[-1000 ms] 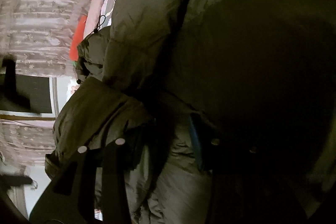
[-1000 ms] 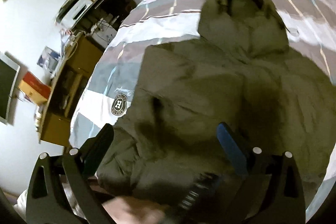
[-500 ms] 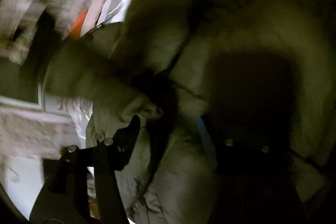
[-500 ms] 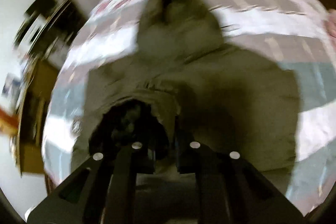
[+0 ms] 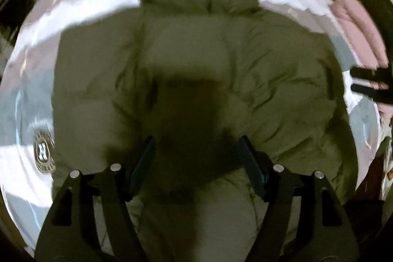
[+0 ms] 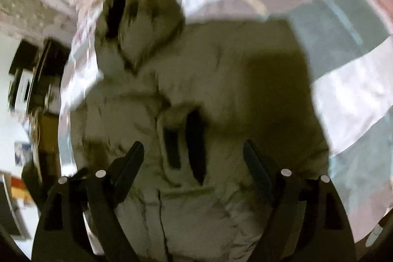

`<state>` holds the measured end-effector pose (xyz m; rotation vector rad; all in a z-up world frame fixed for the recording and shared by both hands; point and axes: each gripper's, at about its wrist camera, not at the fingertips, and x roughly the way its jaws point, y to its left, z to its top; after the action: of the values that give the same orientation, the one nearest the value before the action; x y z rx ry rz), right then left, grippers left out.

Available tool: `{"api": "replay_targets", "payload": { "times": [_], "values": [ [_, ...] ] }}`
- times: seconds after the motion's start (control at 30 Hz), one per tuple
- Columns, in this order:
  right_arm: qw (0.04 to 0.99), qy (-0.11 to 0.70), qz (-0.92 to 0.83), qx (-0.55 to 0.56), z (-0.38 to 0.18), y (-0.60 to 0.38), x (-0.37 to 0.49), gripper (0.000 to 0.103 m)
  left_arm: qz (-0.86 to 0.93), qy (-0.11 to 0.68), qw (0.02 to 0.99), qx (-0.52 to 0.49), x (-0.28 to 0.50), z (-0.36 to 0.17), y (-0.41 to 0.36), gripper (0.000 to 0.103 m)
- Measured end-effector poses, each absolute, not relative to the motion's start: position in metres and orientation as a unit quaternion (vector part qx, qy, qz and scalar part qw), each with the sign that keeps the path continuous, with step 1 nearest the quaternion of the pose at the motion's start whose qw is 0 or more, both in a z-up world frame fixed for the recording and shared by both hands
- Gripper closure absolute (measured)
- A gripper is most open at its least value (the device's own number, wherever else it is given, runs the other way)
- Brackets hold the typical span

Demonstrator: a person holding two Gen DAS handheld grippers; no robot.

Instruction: Fold large clothes

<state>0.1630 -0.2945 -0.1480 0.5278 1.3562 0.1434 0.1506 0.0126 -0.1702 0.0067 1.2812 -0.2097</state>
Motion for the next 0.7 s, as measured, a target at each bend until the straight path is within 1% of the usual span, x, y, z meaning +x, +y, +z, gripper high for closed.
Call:
{"api": "replay_targets", "payload": {
  "times": [0.07, 0.1, 0.13, 0.17, 0.2, 0.23, 0.33, 0.43, 0.47, 0.5, 0.53, 0.57, 0.6, 0.63, 0.67, 0.7],
  "values": [
    [0.726, 0.639, 0.071, 0.245, -0.168, -0.277, 0.165, 0.02, -0.08, 0.611, 0.787, 0.024, 0.151, -0.185, 0.01, 0.032],
    [0.722, 0.642, 0.073, 0.247, -0.175, -0.27, 0.167, 0.027, -0.062, 0.618, 0.783, 0.042, 0.152, -0.194, 0.01, 0.032],
    [0.721, 0.643, 0.078, 0.246, -0.182, -0.262, 0.17, 0.05, -0.048, 0.622, 0.78, 0.049, 0.153, -0.201, 0.012, 0.032],
    [0.719, 0.648, 0.091, 0.233, -0.188, -0.248, 0.175, 0.059, -0.039, 0.625, 0.778, 0.046, 0.156, -0.206, 0.016, 0.031],
    [0.722, 0.648, 0.092, 0.223, -0.189, -0.242, 0.176, 0.061, -0.025, 0.629, 0.776, 0.035, 0.159, -0.211, 0.025, 0.031],
    [0.731, 0.642, 0.094, 0.211, -0.19, -0.234, 0.178, 0.065, -0.011, 0.631, 0.775, 0.026, 0.163, -0.213, 0.032, 0.031],
    [0.757, 0.617, 0.114, 0.183, -0.184, -0.206, 0.186, 0.066, 0.043, 0.624, 0.78, 0.004, 0.172, -0.216, 0.057, 0.031],
    [0.802, 0.561, 0.134, 0.155, -0.166, -0.179, 0.194, 0.065, 0.087, 0.609, 0.788, -0.007, 0.174, -0.213, 0.075, 0.031],
    [0.808, 0.555, 0.13, 0.148, -0.164, -0.175, 0.196, 0.064, 0.092, 0.608, 0.789, -0.013, 0.177, -0.212, 0.079, 0.031],
    [0.811, 0.556, 0.12, 0.137, -0.163, -0.172, 0.198, 0.059, 0.091, 0.61, 0.787, -0.023, 0.176, -0.212, 0.082, 0.031],
    [0.81, 0.563, 0.108, 0.122, -0.163, -0.17, 0.199, 0.05, 0.087, 0.611, 0.786, -0.026, 0.175, -0.211, 0.083, 0.031],
    [0.809, 0.567, 0.102, 0.113, -0.163, -0.169, 0.199, 0.046, 0.084, 0.61, 0.787, -0.02, 0.172, -0.208, 0.08, 0.031],
    [0.813, 0.566, 0.092, 0.101, -0.158, -0.17, 0.199, 0.044, 0.084, 0.607, 0.79, -0.012, 0.171, -0.204, 0.077, 0.03],
    [0.822, 0.555, 0.081, 0.095, -0.152, -0.175, 0.197, 0.044, 0.085, 0.598, 0.797, 0.0, 0.17, -0.196, 0.075, 0.03],
    [0.84, 0.531, 0.066, 0.09, -0.142, -0.181, 0.191, 0.044, 0.087, 0.586, 0.806, 0.009, 0.17, -0.187, 0.076, 0.028],
    [0.854, 0.51, 0.064, 0.086, -0.132, -0.183, 0.187, 0.044, 0.087, 0.564, 0.821, 0.017, 0.167, -0.175, 0.073, 0.024]
  ]
}}
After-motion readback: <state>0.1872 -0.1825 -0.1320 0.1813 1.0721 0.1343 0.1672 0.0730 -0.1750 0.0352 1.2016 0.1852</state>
